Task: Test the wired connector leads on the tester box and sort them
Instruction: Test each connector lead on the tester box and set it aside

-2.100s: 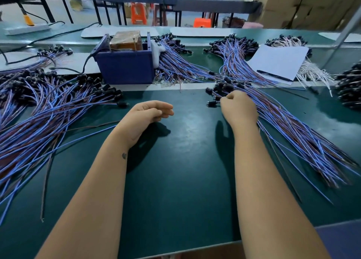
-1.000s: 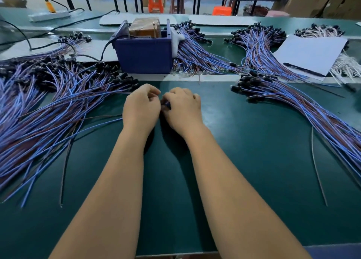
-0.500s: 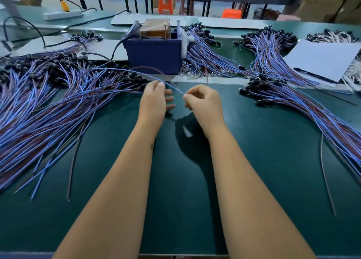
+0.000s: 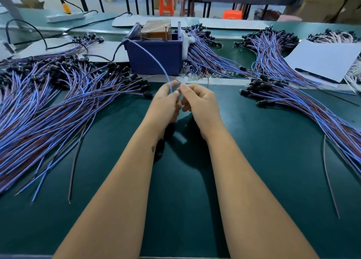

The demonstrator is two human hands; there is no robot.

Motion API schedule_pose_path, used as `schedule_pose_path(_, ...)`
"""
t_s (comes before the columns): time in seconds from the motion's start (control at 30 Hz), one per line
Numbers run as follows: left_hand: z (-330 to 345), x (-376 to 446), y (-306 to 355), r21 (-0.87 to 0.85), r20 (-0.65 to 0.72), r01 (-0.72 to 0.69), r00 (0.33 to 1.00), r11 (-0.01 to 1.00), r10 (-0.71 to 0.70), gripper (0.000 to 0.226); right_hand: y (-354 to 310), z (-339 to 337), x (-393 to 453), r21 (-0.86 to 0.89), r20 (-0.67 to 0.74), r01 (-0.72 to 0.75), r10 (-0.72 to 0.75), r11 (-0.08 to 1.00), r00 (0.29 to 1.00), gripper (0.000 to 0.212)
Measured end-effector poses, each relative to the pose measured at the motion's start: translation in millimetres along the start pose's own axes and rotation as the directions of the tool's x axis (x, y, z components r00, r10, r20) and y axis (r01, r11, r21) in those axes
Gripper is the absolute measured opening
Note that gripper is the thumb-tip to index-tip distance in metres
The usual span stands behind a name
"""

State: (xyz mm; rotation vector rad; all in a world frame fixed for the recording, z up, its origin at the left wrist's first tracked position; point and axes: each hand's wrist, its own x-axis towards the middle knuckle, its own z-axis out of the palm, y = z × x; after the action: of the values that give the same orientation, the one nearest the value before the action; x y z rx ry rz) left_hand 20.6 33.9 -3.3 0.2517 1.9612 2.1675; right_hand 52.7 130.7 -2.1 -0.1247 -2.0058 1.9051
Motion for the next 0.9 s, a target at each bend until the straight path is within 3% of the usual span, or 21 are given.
schedule_pose_path(0.13,7,-5,-1,0.045,0.052,-0.068,0.996,0.997,0.066,0.030,3,0,1,0.010,-0.054,0.015,-0.014,1.000,0.998,0.017)
schedule_pose_path(0.33,-2,1,-7,0.200,-0.133,-0.070,0.986,0.977,0.098,0.032,2,1,3,0.034,-0.157,-0.051,0.055,0.998,0.986,0.020)
schedule_pose_path(0.53,-19,8,-1,0.056,-0.262,0.031,0.965,0.998,-0.016,0.020,-2,-3,5,0.278,-0.135,-0.152,0.195,0.948,0.971,0.022)
schedule_pose_path(0.67,-25,10,0,-0.002,-0.347,0.037,0.937,0.999,-0.036,0.027,-3,-6,3,0.287,-0.113,-0.159,0.198,0.945,0.974,0.024)
schedule_pose_path(0.9,-28,10,-2,-0.014,-0.352,0.017,0.936,1.000,-0.021,0.029,-5,-7,2,0.353,-0.146,-0.147,0.210,0.924,0.967,0.024)
